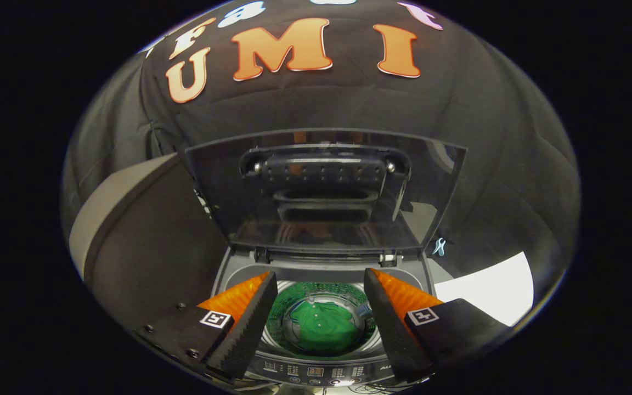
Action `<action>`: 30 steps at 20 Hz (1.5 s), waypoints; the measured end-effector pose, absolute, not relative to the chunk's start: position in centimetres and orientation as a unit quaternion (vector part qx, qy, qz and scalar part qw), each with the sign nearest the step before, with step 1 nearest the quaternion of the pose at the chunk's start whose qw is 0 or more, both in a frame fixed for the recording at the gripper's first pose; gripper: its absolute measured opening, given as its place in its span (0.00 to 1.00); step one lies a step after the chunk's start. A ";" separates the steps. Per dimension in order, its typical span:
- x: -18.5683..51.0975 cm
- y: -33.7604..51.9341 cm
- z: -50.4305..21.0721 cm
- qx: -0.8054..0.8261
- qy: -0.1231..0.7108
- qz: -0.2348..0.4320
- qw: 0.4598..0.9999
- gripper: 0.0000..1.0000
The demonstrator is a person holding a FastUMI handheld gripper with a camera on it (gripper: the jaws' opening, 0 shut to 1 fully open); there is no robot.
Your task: Put the clothes into the washing machine and then close the washing machine lid.
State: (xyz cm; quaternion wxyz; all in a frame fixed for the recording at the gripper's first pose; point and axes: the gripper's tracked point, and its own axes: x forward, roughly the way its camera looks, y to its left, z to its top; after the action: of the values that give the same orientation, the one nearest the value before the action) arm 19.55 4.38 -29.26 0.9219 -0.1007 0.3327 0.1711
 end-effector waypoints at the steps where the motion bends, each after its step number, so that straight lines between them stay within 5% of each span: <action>1: 20.0 4.4 -28.2 -0.097 0.324 0.168 0.926 1.00; 15: 27.5 7.3 -14.5 -0.077 0.200 0.164 0.963 1.00; 30: 35.0 10.8 -18.4 -0.095 0.213 0.168 0.958 1.00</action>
State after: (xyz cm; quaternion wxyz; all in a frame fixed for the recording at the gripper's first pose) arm 34.98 10.75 -18.36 0.9579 -0.0947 0.2125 0.1681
